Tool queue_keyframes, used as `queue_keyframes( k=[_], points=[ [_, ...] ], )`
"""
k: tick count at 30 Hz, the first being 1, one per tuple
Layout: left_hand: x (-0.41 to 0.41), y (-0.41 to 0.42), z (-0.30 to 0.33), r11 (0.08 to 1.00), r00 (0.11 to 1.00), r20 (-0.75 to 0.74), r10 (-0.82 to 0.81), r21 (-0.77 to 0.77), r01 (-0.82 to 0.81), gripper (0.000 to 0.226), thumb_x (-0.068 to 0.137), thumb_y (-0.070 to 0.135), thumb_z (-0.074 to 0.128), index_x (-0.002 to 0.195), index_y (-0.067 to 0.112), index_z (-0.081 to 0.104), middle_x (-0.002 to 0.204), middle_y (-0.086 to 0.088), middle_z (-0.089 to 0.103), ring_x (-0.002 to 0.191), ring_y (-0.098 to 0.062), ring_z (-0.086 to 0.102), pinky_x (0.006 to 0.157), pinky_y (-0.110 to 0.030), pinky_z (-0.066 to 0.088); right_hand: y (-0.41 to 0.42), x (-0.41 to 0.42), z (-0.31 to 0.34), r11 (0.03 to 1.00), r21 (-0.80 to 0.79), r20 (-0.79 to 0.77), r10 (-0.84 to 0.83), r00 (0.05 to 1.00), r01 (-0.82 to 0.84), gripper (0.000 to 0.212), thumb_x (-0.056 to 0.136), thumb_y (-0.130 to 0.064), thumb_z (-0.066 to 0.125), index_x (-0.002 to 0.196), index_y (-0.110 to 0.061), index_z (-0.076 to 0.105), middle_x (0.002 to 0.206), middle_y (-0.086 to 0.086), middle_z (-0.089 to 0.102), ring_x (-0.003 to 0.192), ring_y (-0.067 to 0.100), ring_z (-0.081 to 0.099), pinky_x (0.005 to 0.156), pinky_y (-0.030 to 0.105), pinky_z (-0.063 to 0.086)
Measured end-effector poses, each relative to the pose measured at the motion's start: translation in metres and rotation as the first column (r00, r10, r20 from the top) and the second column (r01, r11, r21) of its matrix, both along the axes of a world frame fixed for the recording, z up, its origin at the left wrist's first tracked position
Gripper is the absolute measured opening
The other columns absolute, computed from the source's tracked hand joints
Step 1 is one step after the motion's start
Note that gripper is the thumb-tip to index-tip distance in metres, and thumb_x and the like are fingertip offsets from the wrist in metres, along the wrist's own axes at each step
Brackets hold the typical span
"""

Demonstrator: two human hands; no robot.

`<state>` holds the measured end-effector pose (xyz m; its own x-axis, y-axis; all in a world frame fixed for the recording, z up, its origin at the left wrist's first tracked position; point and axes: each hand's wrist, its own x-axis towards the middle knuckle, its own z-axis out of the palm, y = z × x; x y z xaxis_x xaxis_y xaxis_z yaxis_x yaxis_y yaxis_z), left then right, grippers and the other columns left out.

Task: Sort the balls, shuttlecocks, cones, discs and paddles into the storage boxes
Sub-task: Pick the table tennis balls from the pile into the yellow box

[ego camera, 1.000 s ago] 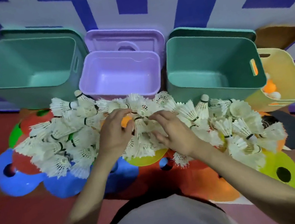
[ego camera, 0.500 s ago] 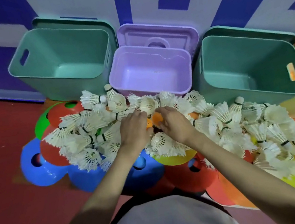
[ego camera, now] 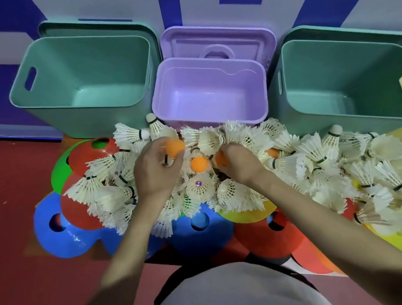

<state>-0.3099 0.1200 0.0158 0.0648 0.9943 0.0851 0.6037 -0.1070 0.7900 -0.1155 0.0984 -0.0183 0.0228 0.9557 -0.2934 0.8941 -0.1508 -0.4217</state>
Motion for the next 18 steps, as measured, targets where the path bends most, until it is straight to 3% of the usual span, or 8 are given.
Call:
queue_keyframes(
  k=[3, 5, 10, 15, 18],
  points=[
    [-0.007, 0.000, -0.004, 0.999, 1.000, -0.003, -0.026, -0.023, 0.026, 0.034, 0.082, 0.024, 0.075, 0.114, 0.014, 0.065, 0.104, 0.000, 0.066, 0.086, -0.012, 0.059, 0.075, -0.029, 0.051, 0.003, -0.003, -0.004, 1.000, -0.013, -0.002, 0.007, 1.000, -0.007, 0.032, 0.085, -0.001, 0.053, 0.058, -0.014, 0.041, 0.088, 0.014, 0.053, 0.089, 0.030, 0.054, 0.069, 0.030, 0.043],
    [-0.005, 0.000, -0.006, 0.999, 0.999, 0.001, -0.042, -0.029, 0.042, 0.035, 0.082, 0.025, 0.075, 0.114, 0.015, 0.065, 0.104, 0.001, 0.066, 0.088, -0.013, 0.059, 0.078, -0.031, 0.052, 0.004, -0.003, -0.007, 0.999, -0.050, 0.001, 0.012, 1.000, -0.012, 0.037, 0.085, -0.001, 0.051, 0.058, -0.018, 0.034, 0.095, 0.015, 0.056, 0.093, 0.031, 0.052, 0.069, 0.030, 0.041],
    [0.005, -0.001, -0.005, 0.996, 0.997, -0.009, -0.082, -0.024, 0.081, 0.036, 0.083, 0.028, 0.074, 0.116, 0.017, 0.064, 0.108, 0.000, 0.067, 0.095, -0.012, 0.059, 0.081, -0.033, 0.052, 0.003, -0.004, -0.008, 0.999, -0.051, -0.007, 0.004, 1.000, -0.005, 0.005, 0.086, -0.003, 0.050, 0.088, -0.007, 0.048, 0.106, 0.018, 0.053, 0.095, 0.032, 0.053, 0.080, 0.038, 0.049],
    [0.010, 0.000, -0.001, 0.997, 0.997, -0.030, -0.077, 0.015, 0.077, 0.037, 0.082, 0.026, 0.076, 0.116, 0.015, 0.065, 0.108, -0.001, 0.067, 0.093, -0.014, 0.061, 0.079, -0.035, 0.053, 0.000, 0.001, 0.006, 0.997, -0.046, -0.052, 0.062, 0.997, -0.065, 0.014, 0.083, -0.004, 0.057, 0.091, -0.007, 0.045, 0.097, 0.017, 0.057, 0.087, 0.034, 0.059, 0.064, 0.035, 0.044],
    [0.013, -0.001, 0.003, 0.998, 0.997, -0.042, -0.060, 0.018, 0.061, 0.038, 0.082, 0.026, 0.076, 0.116, 0.016, 0.065, 0.109, -0.001, 0.067, 0.094, -0.013, 0.061, 0.078, -0.030, 0.050, -0.005, 0.013, 0.031, 0.995, 0.022, -0.079, 0.097, 0.992, -0.096, 0.027, 0.084, -0.015, 0.066, 0.102, -0.004, 0.050, 0.097, 0.012, 0.057, 0.084, 0.028, 0.057, 0.068, 0.035, 0.046]
  ],
)
